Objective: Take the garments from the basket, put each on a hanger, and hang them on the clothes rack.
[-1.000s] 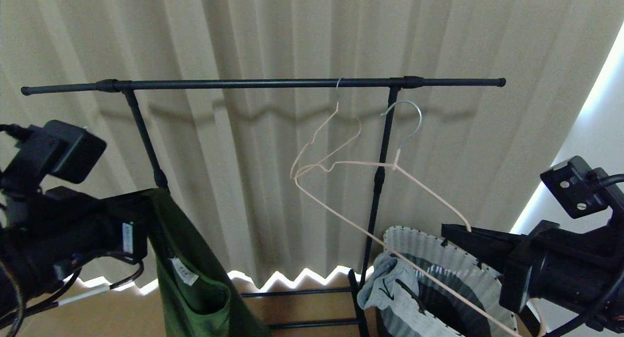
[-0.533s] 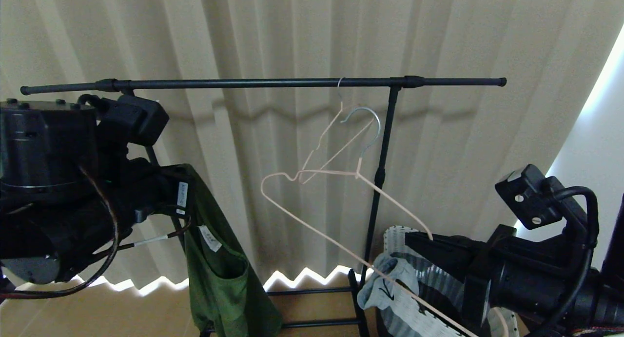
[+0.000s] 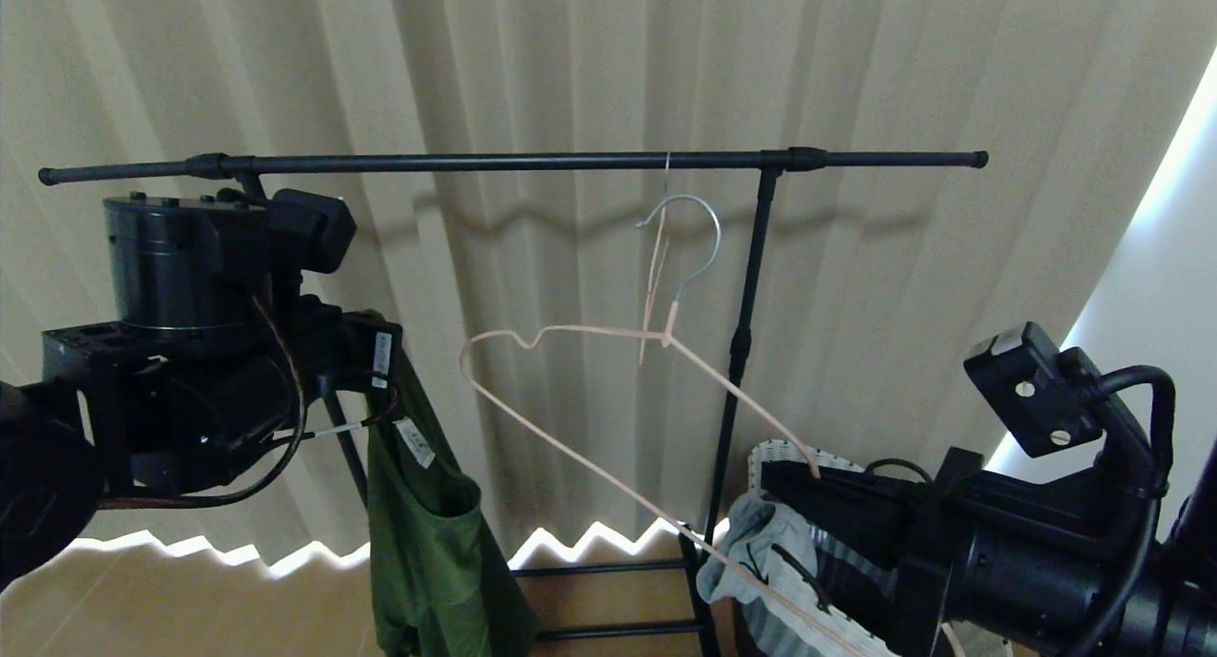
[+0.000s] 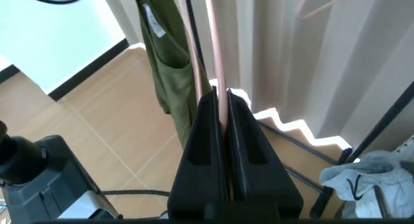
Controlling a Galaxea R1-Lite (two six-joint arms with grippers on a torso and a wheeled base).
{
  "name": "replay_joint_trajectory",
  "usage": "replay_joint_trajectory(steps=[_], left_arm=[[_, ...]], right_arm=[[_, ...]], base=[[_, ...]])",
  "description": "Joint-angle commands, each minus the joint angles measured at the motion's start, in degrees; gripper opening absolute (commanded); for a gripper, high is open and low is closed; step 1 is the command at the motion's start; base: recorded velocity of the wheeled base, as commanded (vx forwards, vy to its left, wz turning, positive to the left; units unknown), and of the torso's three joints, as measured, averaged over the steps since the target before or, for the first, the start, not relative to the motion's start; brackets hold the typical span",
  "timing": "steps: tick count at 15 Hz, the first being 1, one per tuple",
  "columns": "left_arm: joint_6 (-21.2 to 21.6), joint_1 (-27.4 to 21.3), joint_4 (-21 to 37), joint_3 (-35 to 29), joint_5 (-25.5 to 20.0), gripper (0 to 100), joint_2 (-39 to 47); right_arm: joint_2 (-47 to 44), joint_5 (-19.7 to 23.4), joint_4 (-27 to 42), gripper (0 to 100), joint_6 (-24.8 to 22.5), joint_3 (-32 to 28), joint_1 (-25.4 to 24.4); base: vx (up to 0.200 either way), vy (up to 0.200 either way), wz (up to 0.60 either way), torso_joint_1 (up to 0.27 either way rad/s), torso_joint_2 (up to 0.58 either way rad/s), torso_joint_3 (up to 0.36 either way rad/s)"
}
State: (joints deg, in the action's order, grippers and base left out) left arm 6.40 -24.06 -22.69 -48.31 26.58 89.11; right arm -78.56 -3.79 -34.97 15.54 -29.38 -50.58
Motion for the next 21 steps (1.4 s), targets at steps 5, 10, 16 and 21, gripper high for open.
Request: replay_joint_trajectory(steps=[5, 10, 16, 21], left_arm=[[0.0, 0.9, -0.3, -1.3, 0.1, 0, 1.9], [-0.6, 0.9, -0.2, -1.2, 0.1, 0, 2.0], [-0.8, 0.9, -0.1, -0.8, 3.6, 0, 1.7], [-0.9, 0.9, -0.2, -0.7, 5.4, 0, 1.8]], right_arm=[[-1.5, 1.2, -0.4, 0, 0.3, -0.8, -3.6], [-2.7, 1.2, -3.0, 0, 0.2, -0.5, -4.1], [-12.9, 0.9, -16.2, 0, -0.1, -1.4, -3.9], [-16.5, 0.2, -17.3, 0, 0.0, -2.5, -3.8]], base=[[0.000, 0.000, 0.00, 0.000, 0.00, 0.000], [0.000, 0.000, 0.00, 0.000, 0.00, 0.000], [0.000, 0.000, 0.00, 0.000, 0.00, 0.000], [0.000, 0.000, 0.00, 0.000, 0.00, 0.000]])
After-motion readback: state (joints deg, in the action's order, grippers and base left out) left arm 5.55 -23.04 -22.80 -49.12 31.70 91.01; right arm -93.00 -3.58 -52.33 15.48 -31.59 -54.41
